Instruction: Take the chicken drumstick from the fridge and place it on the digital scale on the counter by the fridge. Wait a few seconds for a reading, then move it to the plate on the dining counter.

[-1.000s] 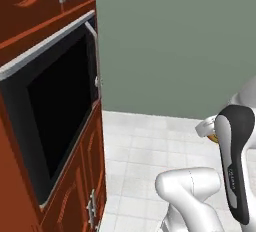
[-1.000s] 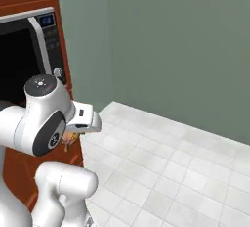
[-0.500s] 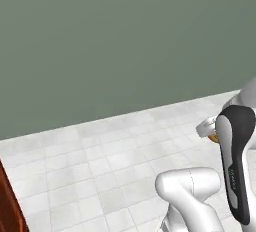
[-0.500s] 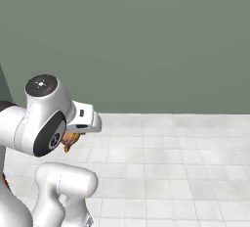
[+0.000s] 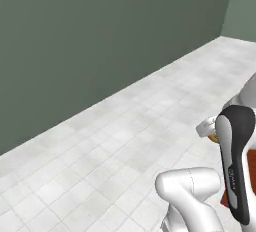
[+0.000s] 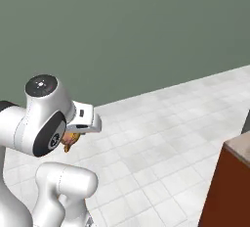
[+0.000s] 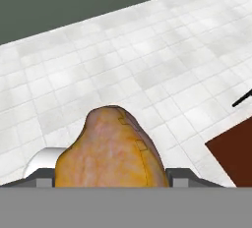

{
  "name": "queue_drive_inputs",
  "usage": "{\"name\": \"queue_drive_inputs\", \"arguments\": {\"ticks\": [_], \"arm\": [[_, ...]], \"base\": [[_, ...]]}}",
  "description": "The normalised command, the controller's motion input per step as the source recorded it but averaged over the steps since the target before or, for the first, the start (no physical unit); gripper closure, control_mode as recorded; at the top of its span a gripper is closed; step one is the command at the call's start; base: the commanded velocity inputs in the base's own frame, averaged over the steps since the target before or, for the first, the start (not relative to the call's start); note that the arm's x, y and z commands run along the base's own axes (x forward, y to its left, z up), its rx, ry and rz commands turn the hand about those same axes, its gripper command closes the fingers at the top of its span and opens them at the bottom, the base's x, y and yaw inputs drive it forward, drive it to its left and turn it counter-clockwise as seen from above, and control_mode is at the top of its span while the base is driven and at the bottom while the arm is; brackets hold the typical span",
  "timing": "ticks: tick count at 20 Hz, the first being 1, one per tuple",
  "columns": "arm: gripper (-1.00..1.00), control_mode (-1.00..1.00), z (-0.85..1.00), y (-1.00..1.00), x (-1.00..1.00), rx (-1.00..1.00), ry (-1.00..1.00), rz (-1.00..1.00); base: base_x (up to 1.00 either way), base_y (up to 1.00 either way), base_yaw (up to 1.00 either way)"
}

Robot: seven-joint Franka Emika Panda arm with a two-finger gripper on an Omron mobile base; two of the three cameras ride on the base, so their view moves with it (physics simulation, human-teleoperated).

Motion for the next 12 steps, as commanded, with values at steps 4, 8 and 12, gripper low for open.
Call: {"name": "queue_drive_inputs", "arguments": {"ticks": [4,8,12], "arm": [[1.0,1.0,0.0,0.0,0.0,0.0,0.0,0.0],[1.0,1.0,0.0,0.0,0.0,0.0,0.0,0.0],[1.0,1.0,0.0,0.0,0.0,0.0,0.0,0.0]], "base": [[0.27,-0.1,-0.75],[0.28,0.01,-0.74],[0.21,0.08,-0.69]]}}
